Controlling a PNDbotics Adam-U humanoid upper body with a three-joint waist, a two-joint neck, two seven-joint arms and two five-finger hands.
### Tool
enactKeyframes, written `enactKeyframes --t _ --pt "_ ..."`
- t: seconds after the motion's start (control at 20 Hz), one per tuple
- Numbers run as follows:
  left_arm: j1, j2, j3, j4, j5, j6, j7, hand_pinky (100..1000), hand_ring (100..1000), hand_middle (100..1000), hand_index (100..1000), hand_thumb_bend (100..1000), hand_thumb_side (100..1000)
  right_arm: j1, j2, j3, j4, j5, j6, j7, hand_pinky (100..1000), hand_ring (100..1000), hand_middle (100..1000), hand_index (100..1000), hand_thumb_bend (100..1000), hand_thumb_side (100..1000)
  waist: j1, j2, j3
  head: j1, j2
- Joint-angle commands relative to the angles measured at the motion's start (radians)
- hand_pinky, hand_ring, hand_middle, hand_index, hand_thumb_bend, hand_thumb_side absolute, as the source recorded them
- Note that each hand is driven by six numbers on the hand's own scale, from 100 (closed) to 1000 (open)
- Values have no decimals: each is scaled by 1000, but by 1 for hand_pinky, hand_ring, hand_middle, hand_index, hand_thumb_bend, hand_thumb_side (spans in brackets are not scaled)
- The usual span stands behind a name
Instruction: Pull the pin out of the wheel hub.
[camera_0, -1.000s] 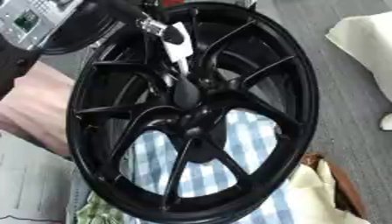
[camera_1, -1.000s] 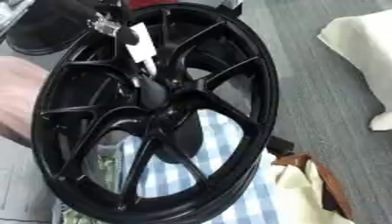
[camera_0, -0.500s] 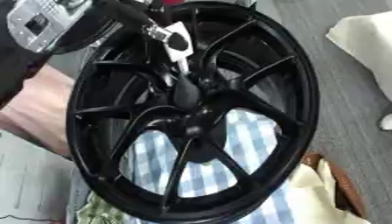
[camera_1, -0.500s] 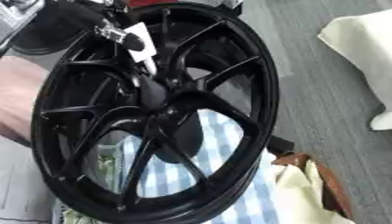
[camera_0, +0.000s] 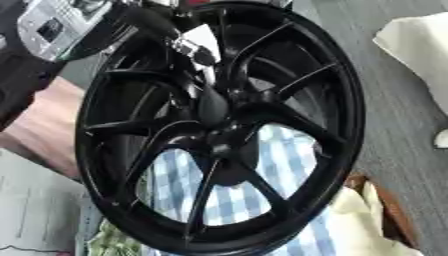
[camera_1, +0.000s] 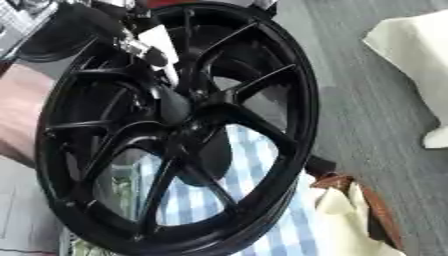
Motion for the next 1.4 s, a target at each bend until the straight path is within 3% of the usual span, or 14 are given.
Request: enactKeyframes --t 0.05,0.55,0.65,0.85,1.0,1.2,1.3,1.4 --pt "-16 10 11 -2 -12 15 -6 860 812 612 838 671 798 -2 -11 -3 -17 -1 2 -5 923 776 668 769 100 663 -9 -15 -2 4 -12" --pt "-17 7 23 -11 -22 56 -1 814 741 511 746 496 798 1 -5 -2 -17 3 6 -7 924 777 669 769 100 666 -12 -16 0 8 -11" --pt "-17 7 24 -13 -20 65 7 802 724 493 723 437 757 2 -4 -2 -17 3 8 -8 925 777 669 769 100 667 -13 -16 1 8 -10" --pt "-16 6 19 -17 -17 72 11 786 706 480 704 409 617 2 -3 -2 -17 4 9 -10 925 778 669 769 100 667 -14 -16 2 11 -7" --pt "-14 6 18 -17 -19 67 6 774 692 469 687 388 575 1 -4 -2 -17 4 9 -12 925 778 667 769 100 668 -15 -16 3 12 -8" --pt "-14 4 22 -19 -13 66 14 746 654 432 617 311 486 1 -3 -1 -17 4 13 -13 926 779 666 767 100 670 -15 -16 5 12 -8" --pt "-15 6 23 -23 -6 69 24 734 641 424 604 263 384 0 -3 -1 -17 3 15 -15 926 779 666 767 100 670 -15 -16 6 12 -7" --pt "-14 8 24 -26 -2 76 35 715 617 403 580 210 341 1 -2 -2 -17 4 16 -16 926 779 666 767 100 670 -15 -16 6 13 -7"
